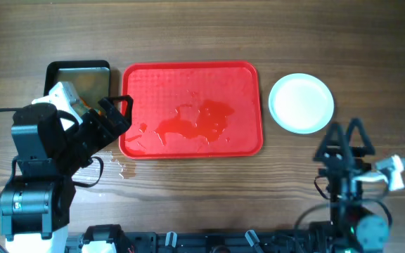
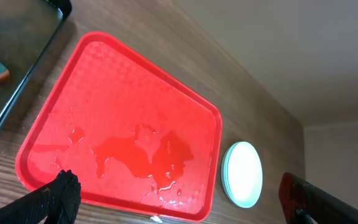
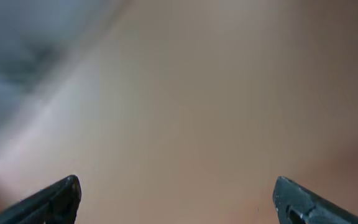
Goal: Clean dirty plates on tray and stack at the side
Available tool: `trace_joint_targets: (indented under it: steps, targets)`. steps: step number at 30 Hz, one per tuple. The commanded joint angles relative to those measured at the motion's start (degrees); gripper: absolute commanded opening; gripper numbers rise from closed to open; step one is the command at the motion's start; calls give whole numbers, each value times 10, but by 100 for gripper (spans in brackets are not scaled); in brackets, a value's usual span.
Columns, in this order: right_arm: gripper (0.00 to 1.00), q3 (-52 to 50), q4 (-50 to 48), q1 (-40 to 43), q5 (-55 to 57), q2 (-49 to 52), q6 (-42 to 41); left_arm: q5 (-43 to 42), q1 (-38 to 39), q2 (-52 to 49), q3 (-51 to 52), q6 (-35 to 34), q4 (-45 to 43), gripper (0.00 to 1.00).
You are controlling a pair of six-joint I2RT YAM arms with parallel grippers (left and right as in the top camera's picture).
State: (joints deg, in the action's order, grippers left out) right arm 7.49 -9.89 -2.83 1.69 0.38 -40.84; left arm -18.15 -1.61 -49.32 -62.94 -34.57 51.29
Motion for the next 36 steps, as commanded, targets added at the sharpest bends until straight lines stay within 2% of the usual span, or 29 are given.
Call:
trace_joint_targets:
  steps: [1,6,10,11,12,13,14,17,20,21,36]
  targets:
    - [100,-4,96,1,33,-2,87,-9,3,1,0,11,-1,100]
    - [100,-6,171,1,64,-2,99,-9,3,1,0,11,-1,100]
    - [100,-43,153,1,37,-2,171,-9,3,1,0,12,-1,100]
    - [100,-60,115,1,-23,-2,260,-9,3,1,0,11,-1,100]
    - [100,-72,77,1,-127,-2,415,-9,3,1,0,11,-1,100]
    - [100,-72,79,1,-181,-2,514,-9,3,1,0,11,-1,100]
    - [100,-72,85,1,-182,-2,533,-9,3,1,0,12,-1,100]
    - [100,-72,89,1,-143,-2,515,-9,3,1,0,11,-1,100]
    - [100,-72,99,1,-59,-2,379,-9,3,1,0,11,-1,100]
    - [100,-72,99,1,-52,-2,362,-9,3,1,0,11,-1,100]
    - [100,-72,99,1,-59,-2,364,-9,3,1,0,11,-1,100]
